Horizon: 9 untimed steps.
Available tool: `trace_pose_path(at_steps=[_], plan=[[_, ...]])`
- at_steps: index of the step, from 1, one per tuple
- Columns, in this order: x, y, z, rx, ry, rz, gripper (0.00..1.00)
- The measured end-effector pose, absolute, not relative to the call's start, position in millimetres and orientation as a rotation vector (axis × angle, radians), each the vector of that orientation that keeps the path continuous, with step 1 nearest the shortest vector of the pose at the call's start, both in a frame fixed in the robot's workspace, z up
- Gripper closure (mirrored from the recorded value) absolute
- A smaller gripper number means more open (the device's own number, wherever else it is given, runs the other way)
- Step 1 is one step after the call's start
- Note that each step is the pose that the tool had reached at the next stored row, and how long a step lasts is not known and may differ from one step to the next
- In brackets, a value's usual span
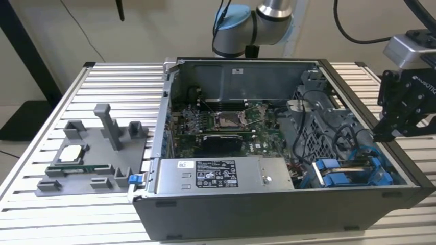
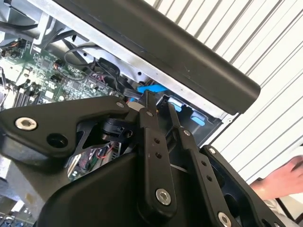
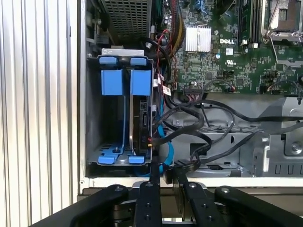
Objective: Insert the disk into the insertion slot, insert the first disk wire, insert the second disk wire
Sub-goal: 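Insert the second disk wire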
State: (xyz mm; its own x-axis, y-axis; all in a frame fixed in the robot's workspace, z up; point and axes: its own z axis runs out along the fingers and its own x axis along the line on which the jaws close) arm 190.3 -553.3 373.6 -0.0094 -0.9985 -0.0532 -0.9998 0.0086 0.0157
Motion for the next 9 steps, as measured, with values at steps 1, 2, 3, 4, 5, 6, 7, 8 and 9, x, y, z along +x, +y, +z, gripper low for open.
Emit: trace_pose_path(at_steps=[1, 2, 3, 4, 5, 6, 7, 8, 9], plan=[[190.3, -553.5, 373.4, -2.192, 2.212, 0.076, 0.0], [190.3, -553.7, 373.2, -2.192, 2.212, 0.076, 0.0], [190.5, -553.7, 373.1, -2.192, 2.212, 0.076, 0.0], [190.7, -553.7, 373.1, -2.192, 2.212, 0.076, 0.0], [190.9, -553.7, 373.1, -2.192, 2.211, 0.075, 0.0], [190.9, -553.8, 373.1, -2.192, 2.211, 0.075, 0.0], [191.0, -553.8, 373.0, -2.192, 2.211, 0.075, 0.0], [191.0, -553.8, 373.0, -2.192, 2.211, 0.075, 0.0], [191.0, -553.8, 373.0, -2.192, 2.211, 0.075, 0.0]])
